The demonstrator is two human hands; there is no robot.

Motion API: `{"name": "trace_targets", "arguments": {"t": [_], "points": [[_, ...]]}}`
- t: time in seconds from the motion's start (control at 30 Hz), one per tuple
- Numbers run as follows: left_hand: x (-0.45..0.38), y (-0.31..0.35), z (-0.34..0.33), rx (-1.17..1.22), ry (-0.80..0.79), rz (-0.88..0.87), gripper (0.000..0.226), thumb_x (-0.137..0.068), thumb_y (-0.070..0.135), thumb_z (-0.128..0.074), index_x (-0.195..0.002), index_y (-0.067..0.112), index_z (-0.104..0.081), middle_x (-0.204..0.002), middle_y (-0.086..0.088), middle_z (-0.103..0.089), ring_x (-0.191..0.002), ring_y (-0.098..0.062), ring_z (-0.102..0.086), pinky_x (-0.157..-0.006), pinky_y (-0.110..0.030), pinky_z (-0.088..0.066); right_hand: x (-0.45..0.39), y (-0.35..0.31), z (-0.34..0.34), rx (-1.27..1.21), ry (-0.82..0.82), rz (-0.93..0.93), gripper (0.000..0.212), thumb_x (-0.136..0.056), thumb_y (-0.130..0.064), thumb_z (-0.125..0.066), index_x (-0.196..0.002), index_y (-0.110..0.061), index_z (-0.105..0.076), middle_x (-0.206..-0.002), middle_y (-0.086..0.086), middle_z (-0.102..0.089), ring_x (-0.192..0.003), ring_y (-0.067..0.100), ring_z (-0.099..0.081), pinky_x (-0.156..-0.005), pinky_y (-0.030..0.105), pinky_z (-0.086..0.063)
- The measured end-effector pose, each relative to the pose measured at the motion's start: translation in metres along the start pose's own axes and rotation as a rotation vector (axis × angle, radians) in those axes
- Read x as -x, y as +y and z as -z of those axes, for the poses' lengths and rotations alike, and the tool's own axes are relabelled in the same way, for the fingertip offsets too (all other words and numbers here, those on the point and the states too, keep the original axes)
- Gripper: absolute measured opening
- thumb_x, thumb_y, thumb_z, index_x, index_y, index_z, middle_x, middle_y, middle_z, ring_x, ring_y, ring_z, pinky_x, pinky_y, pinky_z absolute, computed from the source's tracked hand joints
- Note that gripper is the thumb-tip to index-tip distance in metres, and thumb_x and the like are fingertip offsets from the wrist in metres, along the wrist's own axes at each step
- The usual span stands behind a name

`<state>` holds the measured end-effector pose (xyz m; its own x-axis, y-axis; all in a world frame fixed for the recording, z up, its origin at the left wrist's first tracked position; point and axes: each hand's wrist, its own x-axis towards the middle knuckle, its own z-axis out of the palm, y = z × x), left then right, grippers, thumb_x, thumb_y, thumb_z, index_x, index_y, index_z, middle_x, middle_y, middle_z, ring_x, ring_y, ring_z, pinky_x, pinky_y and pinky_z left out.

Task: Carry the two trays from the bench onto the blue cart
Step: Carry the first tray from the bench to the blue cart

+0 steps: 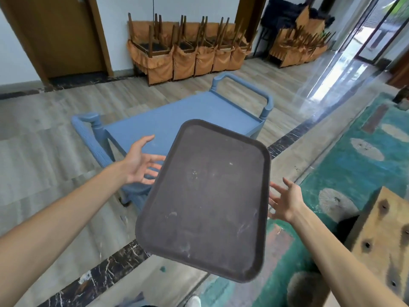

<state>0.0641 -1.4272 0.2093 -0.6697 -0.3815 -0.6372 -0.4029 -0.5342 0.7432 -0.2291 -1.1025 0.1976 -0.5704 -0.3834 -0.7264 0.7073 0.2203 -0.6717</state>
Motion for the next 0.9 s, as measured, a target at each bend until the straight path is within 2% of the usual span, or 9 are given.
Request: {"name": "trace_targets", "arguments": {"t": [0.1, 0.23, 0.3, 0.4, 0.47, 0.57, 0.73, 0.9], "points": [[-0.014, 0.028, 0.007, 0.035, 0.038, -0.023, 0.103, -0.062, 0.086, -0.050, -0.129, 0.009, -0.065, -0.097, -0.014, -0.062, -0.077, -0.027, -0.059, -0.068, -0.037, -0.044, -0.030, -0.044, -0.024, 0.070, -0.037, 0.003, 0.039, -0.096, -0.058, -0.040, -0.107, -0.028, -0.062, -0.097, -0.003, -0.060, -0.085, 0.016, -0.054, -0.082, 0.042, -0.036], [-0.030, 0.063, 0.022, 0.040, 0.134, -0.052, 0.102, -0.063, 0.086, -0.047, -0.125, 0.007, -0.066, -0.089, -0.013, -0.063, -0.075, -0.027, -0.057, -0.070, -0.039, -0.040, -0.069, -0.092, -0.067, 0.137, -0.098, 0.007, 0.040, -0.095, -0.057, -0.041, -0.100, -0.026, -0.065, -0.087, -0.002, -0.056, -0.077, 0.016, -0.051, -0.077, 0.039, -0.035], [-0.039, 0.076, 0.034, 0.045, 0.188, -0.070, 0.102, -0.063, 0.086, -0.045, -0.124, 0.006, -0.066, -0.089, -0.012, -0.060, -0.074, -0.026, -0.053, -0.068, -0.039, -0.037, -0.089, -0.111, -0.093, 0.178, -0.122, -0.007, 0.039, -0.095, -0.056, -0.042, -0.106, -0.025, -0.064, -0.087, -0.002, -0.056, -0.073, 0.016, -0.049, -0.074, 0.037, -0.033], [-0.059, 0.093, 0.056, 0.096, 0.279, -0.109, 0.102, -0.064, 0.084, -0.044, -0.123, 0.004, -0.066, -0.086, -0.011, -0.058, -0.070, -0.023, -0.045, -0.065, -0.037, -0.033, -0.122, -0.135, -0.135, 0.214, -0.158, -0.014, 0.048, -0.095, -0.057, -0.045, -0.122, -0.023, -0.064, -0.101, 0.001, -0.060, -0.085, 0.018, -0.056, -0.076, 0.039, -0.038], [-0.075, 0.102, 0.076, 0.124, 0.323, -0.122, 0.100, -0.066, 0.084, -0.044, -0.121, 0.003, -0.067, -0.080, -0.010, -0.060, -0.067, -0.021, -0.044, -0.065, -0.036, -0.033, -0.145, -0.148, -0.166, 0.264, -0.182, -0.004, 0.054, -0.094, -0.059, -0.046, -0.126, -0.020, -0.066, -0.113, 0.005, -0.060, -0.096, 0.020, -0.057, -0.080, 0.042, -0.039], [-0.099, 0.115, 0.107, 0.143, 0.378, -0.119, 0.100, -0.066, 0.084, -0.044, -0.123, 0.003, -0.065, -0.077, -0.010, -0.062, -0.065, -0.021, -0.046, -0.069, -0.039, -0.034, -0.179, -0.162, -0.214, 0.355, -0.202, 0.000, 0.057, -0.092, -0.060, -0.045, -0.124, -0.018, -0.067, -0.109, 0.007, -0.062, -0.095, 0.022, -0.057, -0.076, 0.043, -0.040], [-0.127, 0.120, 0.143, 0.212, 0.485, -0.086, 0.094, -0.072, 0.083, -0.038, -0.119, 0.006, -0.067, -0.064, -0.005, -0.066, -0.050, -0.018, -0.054, -0.065, -0.036, -0.036, -0.228, -0.175, -0.283, 0.468, -0.229, -0.024, 0.058, -0.094, -0.061, -0.044, -0.125, -0.018, -0.067, -0.113, 0.009, -0.063, -0.100, 0.025, -0.057, -0.073, 0.046, -0.042], [-0.141, 0.112, 0.164, 0.343, 0.609, -0.041, 0.093, -0.076, 0.084, -0.033, -0.113, 0.006, -0.068, -0.061, -0.004, -0.062, -0.046, -0.016, -0.048, -0.060, -0.033, -0.033, -0.265, -0.168, -0.330, 0.509, -0.240, -0.086, 0.062, -0.094, -0.065, -0.040, -0.126, -0.019, -0.067, -0.119, 0.009, -0.064, -0.103, 0.025, -0.058, -0.076, 0.048, -0.044]]}}
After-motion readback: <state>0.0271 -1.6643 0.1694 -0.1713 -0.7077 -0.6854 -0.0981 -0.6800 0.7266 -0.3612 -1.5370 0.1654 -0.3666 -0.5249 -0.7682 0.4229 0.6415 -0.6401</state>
